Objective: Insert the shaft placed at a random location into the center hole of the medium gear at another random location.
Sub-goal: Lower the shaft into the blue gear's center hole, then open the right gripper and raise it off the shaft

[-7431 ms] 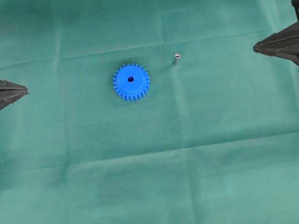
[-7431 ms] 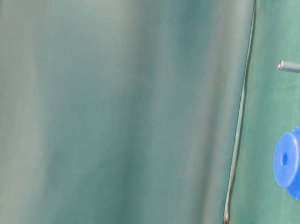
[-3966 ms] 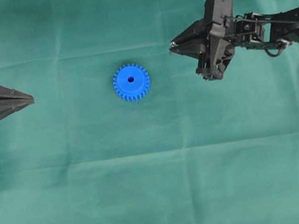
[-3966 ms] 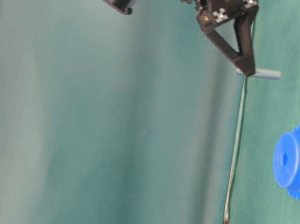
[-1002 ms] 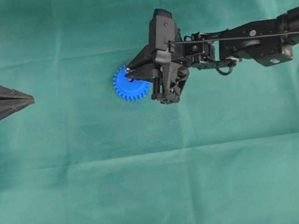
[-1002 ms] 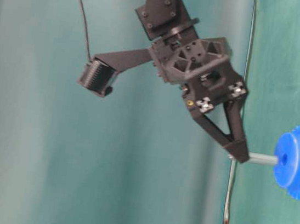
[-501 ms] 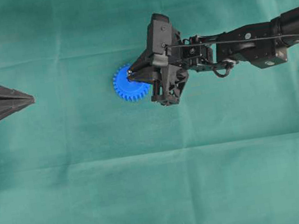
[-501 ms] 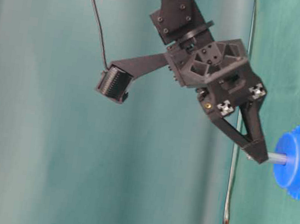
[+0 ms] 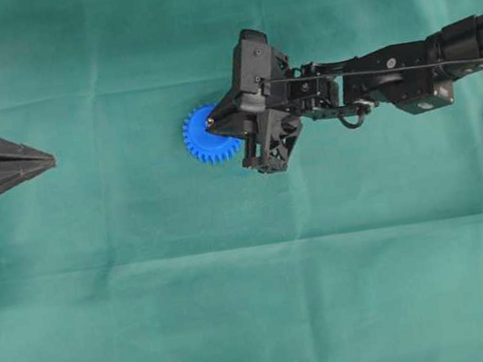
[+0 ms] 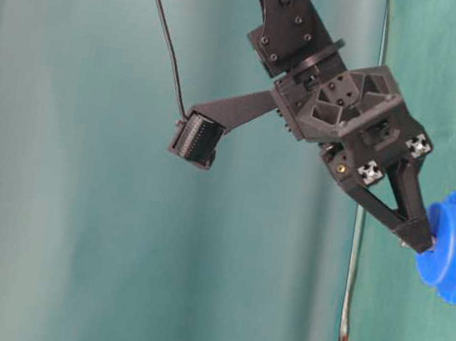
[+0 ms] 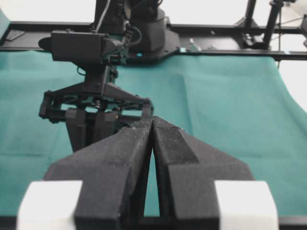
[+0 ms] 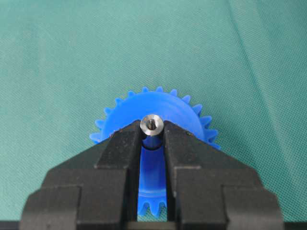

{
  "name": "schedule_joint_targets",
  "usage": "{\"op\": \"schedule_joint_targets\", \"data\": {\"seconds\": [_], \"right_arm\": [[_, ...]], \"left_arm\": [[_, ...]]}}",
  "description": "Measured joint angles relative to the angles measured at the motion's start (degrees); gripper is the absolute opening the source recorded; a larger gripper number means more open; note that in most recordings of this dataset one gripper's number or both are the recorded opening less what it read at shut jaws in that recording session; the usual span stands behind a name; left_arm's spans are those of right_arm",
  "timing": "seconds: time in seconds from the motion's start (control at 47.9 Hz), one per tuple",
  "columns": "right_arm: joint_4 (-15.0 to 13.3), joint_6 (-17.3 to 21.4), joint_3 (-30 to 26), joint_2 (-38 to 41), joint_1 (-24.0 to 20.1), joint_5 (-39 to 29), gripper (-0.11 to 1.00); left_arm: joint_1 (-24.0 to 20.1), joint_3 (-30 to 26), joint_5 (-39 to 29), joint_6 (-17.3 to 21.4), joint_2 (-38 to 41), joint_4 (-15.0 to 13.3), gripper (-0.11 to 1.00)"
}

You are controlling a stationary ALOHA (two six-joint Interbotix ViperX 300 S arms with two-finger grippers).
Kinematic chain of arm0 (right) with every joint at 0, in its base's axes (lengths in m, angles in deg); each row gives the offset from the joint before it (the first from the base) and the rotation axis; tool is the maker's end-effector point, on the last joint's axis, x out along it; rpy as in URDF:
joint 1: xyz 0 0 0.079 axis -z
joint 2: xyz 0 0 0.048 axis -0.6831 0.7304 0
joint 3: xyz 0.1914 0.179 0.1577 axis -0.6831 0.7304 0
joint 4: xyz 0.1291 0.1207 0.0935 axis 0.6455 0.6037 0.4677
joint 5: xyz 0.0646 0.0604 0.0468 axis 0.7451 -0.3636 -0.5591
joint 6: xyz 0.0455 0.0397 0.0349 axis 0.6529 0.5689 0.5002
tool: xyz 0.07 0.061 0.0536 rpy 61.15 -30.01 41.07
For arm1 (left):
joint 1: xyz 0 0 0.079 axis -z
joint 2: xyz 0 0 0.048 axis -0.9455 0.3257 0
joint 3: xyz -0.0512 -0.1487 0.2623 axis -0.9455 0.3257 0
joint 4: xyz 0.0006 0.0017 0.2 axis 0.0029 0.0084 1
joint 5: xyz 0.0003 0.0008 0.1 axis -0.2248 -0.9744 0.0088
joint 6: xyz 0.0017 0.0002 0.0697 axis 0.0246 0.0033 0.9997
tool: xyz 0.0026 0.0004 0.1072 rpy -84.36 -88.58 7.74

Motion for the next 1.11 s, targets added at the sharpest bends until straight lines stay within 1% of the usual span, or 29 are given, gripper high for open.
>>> {"op": "schedule_joint_targets", "data": {"seconds": [1.106], "right_arm": [[0.0, 0.0, -0.26, 0.44, 0.0, -0.26, 0.14]], "left_arm": [[0.0, 0.0, -0.7, 0.0, 0.0, 0.0, 0.0]]}}
